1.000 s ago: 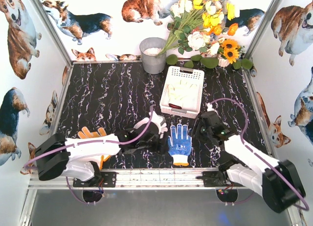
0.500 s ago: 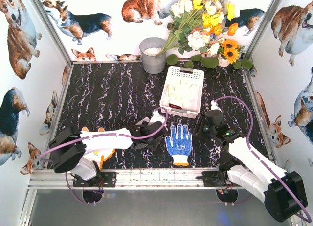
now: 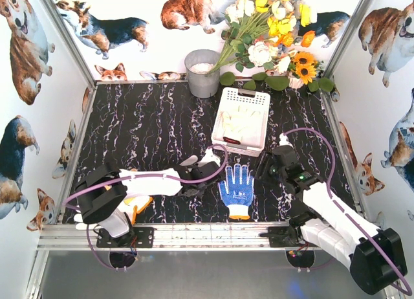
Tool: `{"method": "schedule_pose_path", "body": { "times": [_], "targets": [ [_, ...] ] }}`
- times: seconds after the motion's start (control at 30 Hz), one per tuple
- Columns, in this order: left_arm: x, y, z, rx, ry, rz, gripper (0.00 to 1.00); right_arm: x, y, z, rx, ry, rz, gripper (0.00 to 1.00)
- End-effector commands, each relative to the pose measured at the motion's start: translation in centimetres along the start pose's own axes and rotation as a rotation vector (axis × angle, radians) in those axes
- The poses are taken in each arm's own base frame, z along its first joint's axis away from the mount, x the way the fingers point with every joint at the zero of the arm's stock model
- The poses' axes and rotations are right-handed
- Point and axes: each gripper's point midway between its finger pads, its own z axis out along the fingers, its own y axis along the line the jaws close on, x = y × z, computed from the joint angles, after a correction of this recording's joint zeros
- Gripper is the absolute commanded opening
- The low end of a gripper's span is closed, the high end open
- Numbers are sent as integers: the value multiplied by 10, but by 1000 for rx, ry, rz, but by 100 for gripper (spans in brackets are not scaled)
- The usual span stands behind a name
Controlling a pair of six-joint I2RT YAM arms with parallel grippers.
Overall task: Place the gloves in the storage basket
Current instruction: Pick up the glove from the center of the board.
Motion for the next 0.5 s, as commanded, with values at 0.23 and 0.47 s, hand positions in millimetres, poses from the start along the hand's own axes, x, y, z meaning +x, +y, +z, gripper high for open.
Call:
{"method": "schedule_pose_path", "body": {
  "times": [0.23, 0.47],
  "targets": [
    [-22, 28, -12, -48, -72, -115, 0, 4, 46, -23, -232, 56, 54, 51],
    [-3, 49, -33, -48, -63, -234, 0, 19, 45, -18, -243, 104, 87, 51]
  ]
}}
